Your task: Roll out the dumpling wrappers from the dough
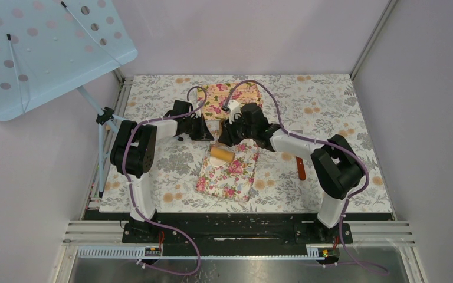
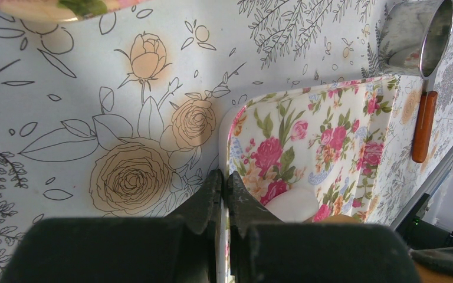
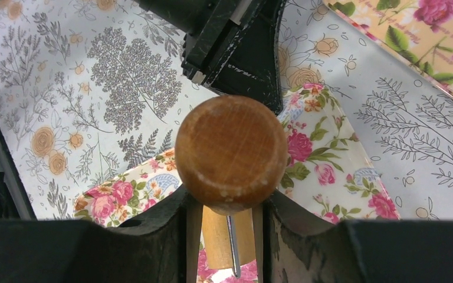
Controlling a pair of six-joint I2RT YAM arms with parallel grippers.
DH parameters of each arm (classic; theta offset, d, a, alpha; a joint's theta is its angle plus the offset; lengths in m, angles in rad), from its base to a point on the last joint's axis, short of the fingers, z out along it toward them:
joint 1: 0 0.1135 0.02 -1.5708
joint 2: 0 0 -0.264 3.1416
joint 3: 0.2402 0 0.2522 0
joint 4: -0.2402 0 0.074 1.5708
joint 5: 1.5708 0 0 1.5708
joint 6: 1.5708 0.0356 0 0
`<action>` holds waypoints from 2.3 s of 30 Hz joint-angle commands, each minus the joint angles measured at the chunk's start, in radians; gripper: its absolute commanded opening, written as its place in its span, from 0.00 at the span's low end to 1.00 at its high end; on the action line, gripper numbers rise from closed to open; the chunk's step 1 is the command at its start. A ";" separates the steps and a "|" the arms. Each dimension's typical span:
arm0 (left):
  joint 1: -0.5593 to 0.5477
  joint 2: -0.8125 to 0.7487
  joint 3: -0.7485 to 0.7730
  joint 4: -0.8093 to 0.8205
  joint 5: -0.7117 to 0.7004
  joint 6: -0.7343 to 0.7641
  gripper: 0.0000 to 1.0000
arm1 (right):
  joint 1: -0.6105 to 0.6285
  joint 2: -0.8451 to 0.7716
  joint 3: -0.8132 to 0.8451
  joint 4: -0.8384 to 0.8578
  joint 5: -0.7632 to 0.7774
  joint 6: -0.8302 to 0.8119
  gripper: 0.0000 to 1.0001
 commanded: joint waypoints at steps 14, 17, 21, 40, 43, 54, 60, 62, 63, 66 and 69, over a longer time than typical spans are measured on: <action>-0.001 0.033 -0.006 -0.054 0.029 0.009 0.00 | 0.072 0.022 -0.117 -0.120 -0.018 -0.122 0.00; -0.001 0.035 -0.003 -0.056 0.028 0.009 0.00 | 0.075 0.013 -0.151 -0.104 -0.062 -0.106 0.00; -0.002 0.034 -0.005 -0.056 0.030 0.009 0.00 | 0.083 0.014 -0.179 -0.090 -0.101 -0.099 0.00; 0.002 0.035 -0.005 -0.057 0.035 0.008 0.00 | 0.073 -0.242 -0.084 -0.277 -0.241 -0.169 0.00; 0.002 0.037 -0.003 -0.058 0.035 0.008 0.00 | 0.032 -0.314 -0.019 -0.286 -0.240 -0.169 0.00; 0.001 0.037 -0.004 -0.057 0.028 0.006 0.00 | -0.031 -0.162 0.034 -0.059 -0.048 -0.084 0.00; 0.001 0.037 -0.004 -0.056 0.028 0.006 0.00 | -0.031 -0.074 0.059 -0.043 -0.051 -0.075 0.00; 0.000 0.038 -0.004 -0.056 0.029 0.006 0.00 | -0.030 -0.061 0.052 -0.044 -0.045 -0.096 0.00; 0.000 0.037 -0.002 -0.056 0.030 0.006 0.00 | -0.030 -0.054 0.048 -0.048 -0.042 -0.108 0.00; 0.000 0.038 -0.003 -0.056 0.029 0.006 0.00 | -0.028 -0.040 0.021 -0.059 -0.029 -0.131 0.00; 0.000 0.036 -0.003 -0.056 0.028 0.006 0.00 | -0.024 -0.047 -0.039 -0.055 -0.038 -0.130 0.00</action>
